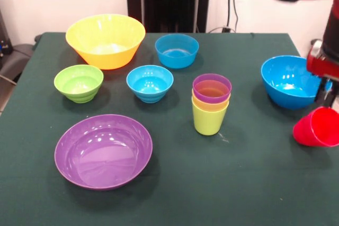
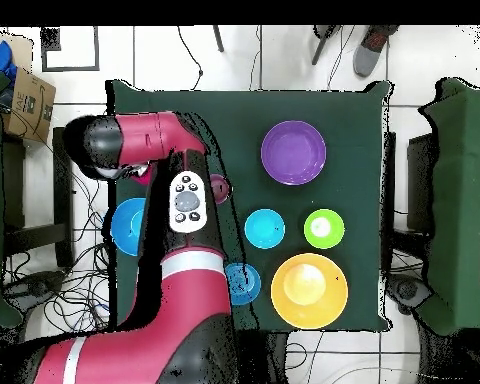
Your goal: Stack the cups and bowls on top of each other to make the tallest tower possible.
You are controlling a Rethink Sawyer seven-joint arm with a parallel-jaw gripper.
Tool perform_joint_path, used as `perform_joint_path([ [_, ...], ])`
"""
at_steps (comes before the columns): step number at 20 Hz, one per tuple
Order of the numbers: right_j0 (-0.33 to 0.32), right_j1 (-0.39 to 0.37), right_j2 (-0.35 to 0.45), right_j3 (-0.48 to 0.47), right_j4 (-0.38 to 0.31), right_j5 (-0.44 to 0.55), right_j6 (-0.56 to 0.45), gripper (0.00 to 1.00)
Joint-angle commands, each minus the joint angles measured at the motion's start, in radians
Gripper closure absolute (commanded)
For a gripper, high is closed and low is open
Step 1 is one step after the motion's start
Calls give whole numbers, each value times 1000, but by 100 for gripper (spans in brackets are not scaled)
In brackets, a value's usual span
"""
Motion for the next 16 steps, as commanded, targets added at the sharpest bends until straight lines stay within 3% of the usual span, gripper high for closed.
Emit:
perform_joint_path([
  [1,-28,-93,58,63,29,145,-22,100],
  [16,-45,-96,51,79,18,126,-41,100],
])
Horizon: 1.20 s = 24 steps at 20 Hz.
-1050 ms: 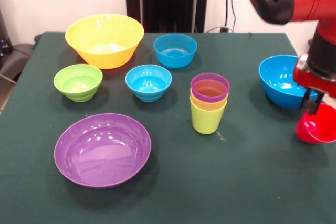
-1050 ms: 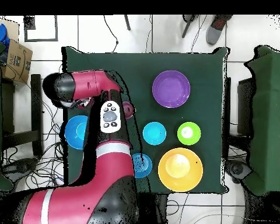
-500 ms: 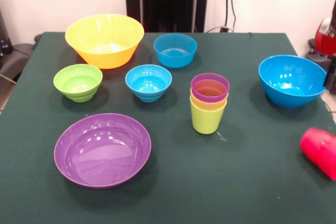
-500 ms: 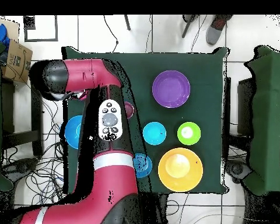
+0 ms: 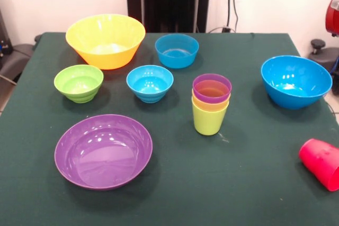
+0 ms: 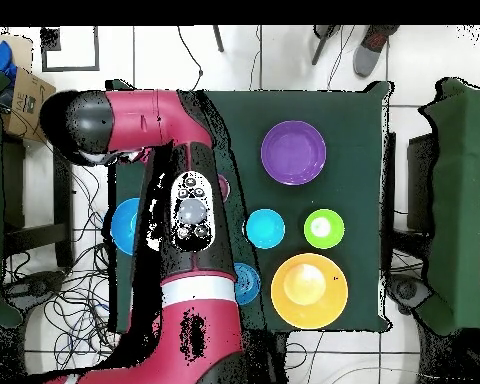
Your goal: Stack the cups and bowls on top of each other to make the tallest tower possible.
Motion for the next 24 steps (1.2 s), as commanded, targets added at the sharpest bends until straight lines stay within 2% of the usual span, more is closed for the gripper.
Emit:
perform_joint_path([
  [1,-25,30,51,80,-22,50,-42,100],
  [10,-19,34,23,98,-39,18,-12,100],
  [12,-15,46,7,98,-54,-17,2,100],
  [15,6,92,-40,71,-104,-97,41,100],
  [18,48,136,-128,27,-161,-129,120,100],
  [24,75,201,-213,-11,-172,-198,171,100],
])
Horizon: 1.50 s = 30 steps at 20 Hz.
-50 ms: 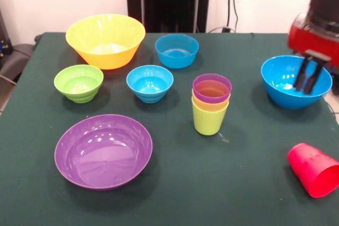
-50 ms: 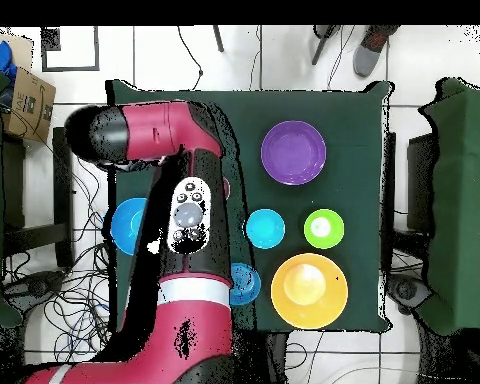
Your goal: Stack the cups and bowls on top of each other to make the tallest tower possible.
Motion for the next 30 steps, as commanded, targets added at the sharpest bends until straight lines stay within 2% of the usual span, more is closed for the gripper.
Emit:
perform_joint_path([
  [1,34,134,-72,-5,-92,-112,177,100],
  [6,51,155,-148,-11,-88,-143,199,100],
  [12,67,254,-252,-83,-66,-235,258,100],
  [17,88,286,-300,-116,-34,-259,262,100],
  [21,90,287,-283,-119,8,-239,236,100],
  [26,63,264,-208,-102,34,-187,116,100],
  [30,80,273,-250,-128,41,-119,131,100],
])
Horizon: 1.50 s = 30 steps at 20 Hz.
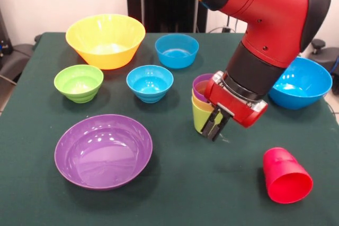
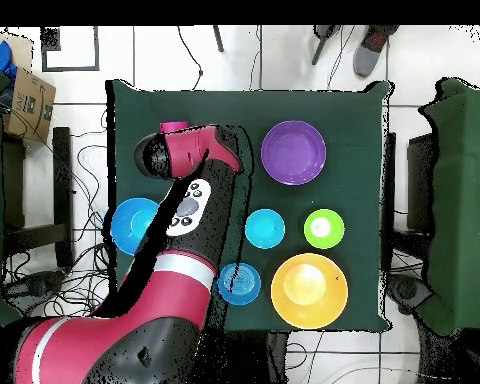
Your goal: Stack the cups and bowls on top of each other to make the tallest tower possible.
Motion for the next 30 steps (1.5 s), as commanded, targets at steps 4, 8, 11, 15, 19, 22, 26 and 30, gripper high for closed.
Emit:
perform_joint_path([
  [4,23,13,58,-70,54,105,123,100],
  [8,37,10,47,-90,74,121,141,100],
  [11,50,2,15,-93,80,125,154,100],
  [15,54,-2,-21,-97,80,134,148,100],
  [19,54,-2,-35,-108,86,155,129,100],
  [22,45,3,-18,-110,97,172,91,100],
  [26,28,16,-5,-111,96,161,61,100],
  [30,21,23,-7,-105,88,138,61,100],
])
